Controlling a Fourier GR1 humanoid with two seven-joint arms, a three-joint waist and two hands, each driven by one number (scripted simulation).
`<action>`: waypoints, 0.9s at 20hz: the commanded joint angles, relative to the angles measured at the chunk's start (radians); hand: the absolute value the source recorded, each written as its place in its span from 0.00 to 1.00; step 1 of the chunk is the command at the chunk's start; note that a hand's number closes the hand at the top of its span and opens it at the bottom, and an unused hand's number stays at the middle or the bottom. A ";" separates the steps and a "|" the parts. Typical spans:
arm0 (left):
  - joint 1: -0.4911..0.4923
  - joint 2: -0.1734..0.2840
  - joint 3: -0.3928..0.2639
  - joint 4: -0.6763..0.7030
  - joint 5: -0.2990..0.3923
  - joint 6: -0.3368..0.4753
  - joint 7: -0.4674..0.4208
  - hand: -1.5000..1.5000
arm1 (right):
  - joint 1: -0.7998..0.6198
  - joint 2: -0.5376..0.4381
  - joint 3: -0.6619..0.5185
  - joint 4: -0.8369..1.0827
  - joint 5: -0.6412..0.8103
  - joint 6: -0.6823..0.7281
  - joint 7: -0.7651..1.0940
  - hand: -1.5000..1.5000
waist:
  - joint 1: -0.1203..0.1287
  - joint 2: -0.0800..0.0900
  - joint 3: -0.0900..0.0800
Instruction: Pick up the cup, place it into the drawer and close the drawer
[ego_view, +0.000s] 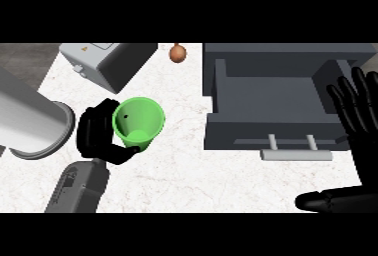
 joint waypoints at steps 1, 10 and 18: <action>-0.027 0.001 -0.013 -0.211 0.075 0.024 0.227 1.00 | -0.039 0.020 0.028 0.006 0.051 -0.041 0.010 0.00 | 0.003 0.001 0.000; -0.256 -0.053 -0.099 -0.303 0.001 0.299 0.443 1.00 | -0.024 -0.015 -0.002 -0.044 0.019 -0.010 0.023 0.00 | -0.013 0.003 -0.001; -0.399 -0.053 -0.156 -0.189 -0.075 0.408 0.455 1.00 | -0.050 -0.002 -0.005 0.027 0.018 -0.019 0.009 0.00 | -0.014 0.005 -0.001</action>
